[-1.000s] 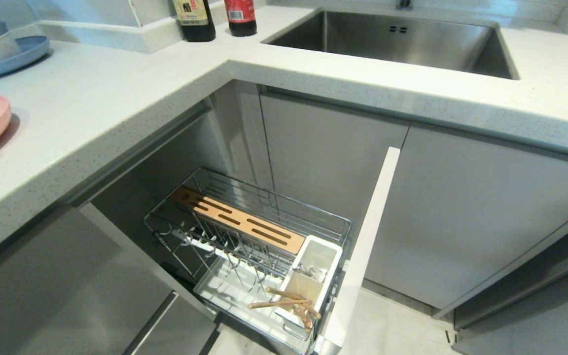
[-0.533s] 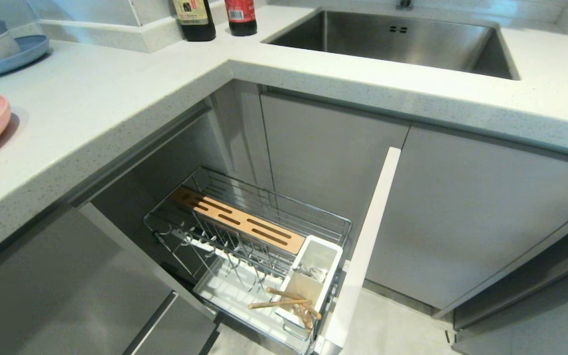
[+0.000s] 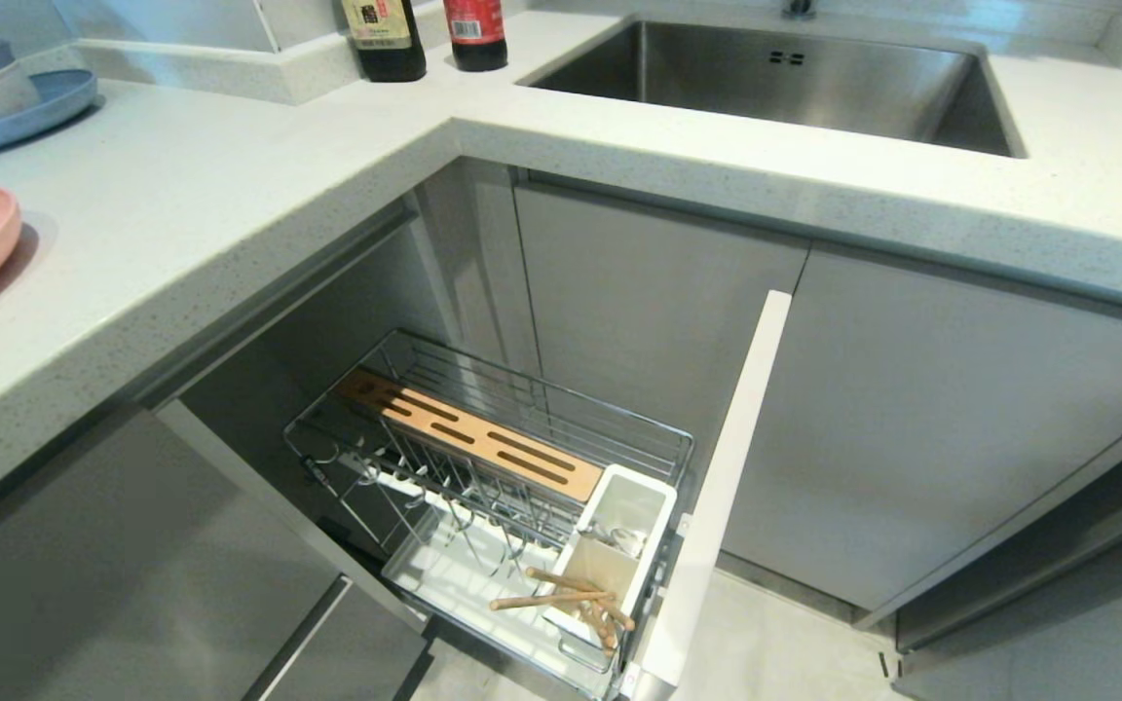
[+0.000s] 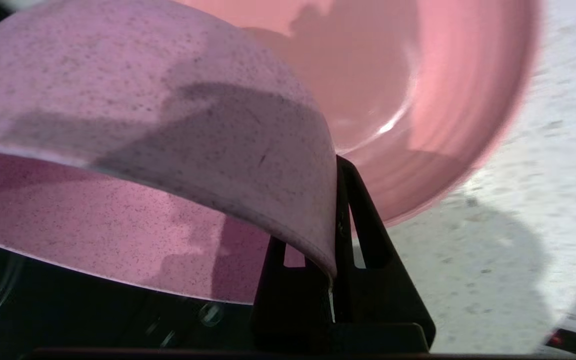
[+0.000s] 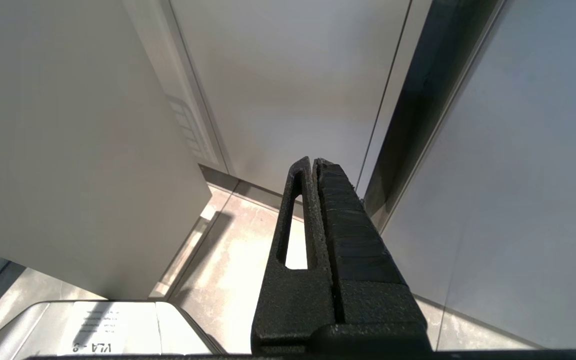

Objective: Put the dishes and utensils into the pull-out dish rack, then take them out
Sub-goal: Take the bowl out of the cupboard

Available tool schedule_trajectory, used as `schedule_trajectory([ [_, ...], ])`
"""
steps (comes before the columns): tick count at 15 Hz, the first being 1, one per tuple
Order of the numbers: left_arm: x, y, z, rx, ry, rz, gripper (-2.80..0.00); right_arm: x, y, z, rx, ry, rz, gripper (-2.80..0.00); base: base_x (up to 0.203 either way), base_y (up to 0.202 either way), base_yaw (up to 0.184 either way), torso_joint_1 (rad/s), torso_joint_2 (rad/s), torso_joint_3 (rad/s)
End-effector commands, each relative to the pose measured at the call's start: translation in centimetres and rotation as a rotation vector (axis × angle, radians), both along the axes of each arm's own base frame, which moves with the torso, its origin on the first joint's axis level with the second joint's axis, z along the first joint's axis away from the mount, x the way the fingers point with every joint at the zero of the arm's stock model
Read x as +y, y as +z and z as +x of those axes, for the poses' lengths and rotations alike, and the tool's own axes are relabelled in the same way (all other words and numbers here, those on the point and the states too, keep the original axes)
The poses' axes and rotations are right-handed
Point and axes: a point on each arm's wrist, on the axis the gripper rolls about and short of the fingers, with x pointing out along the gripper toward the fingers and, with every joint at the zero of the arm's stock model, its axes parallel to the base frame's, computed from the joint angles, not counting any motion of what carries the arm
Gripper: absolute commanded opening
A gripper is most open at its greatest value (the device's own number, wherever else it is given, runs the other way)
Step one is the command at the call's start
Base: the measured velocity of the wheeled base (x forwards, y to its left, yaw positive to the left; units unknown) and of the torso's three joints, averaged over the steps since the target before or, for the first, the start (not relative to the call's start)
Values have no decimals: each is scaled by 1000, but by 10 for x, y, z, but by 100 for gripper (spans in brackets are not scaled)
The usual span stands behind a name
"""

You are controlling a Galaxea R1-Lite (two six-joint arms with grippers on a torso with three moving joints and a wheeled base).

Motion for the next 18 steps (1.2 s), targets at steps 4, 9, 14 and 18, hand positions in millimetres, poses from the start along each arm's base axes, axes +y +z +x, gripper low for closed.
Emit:
schedule_trajectory([
  [4, -2, -2, 4, 3, -54, -29, -280, 0, 0, 0, 1, 0, 0, -280, 0, 0, 0, 0, 0, 0],
  [9, -1, -4, 5, 8, -58, -38, -280, 0, 0, 0, 1, 1, 0, -280, 0, 0, 0, 0, 0, 0],
  [14, -1, -3, 5, 0, -68, -40, 0, 0, 0, 0, 1, 0, 0, -280, 0, 0, 0, 0, 0, 0],
  [18, -5, 1, 1, -32, -74, -31, 0, 0, 0, 0, 2, 0, 0, -280, 0, 0, 0, 0, 0, 0],
])
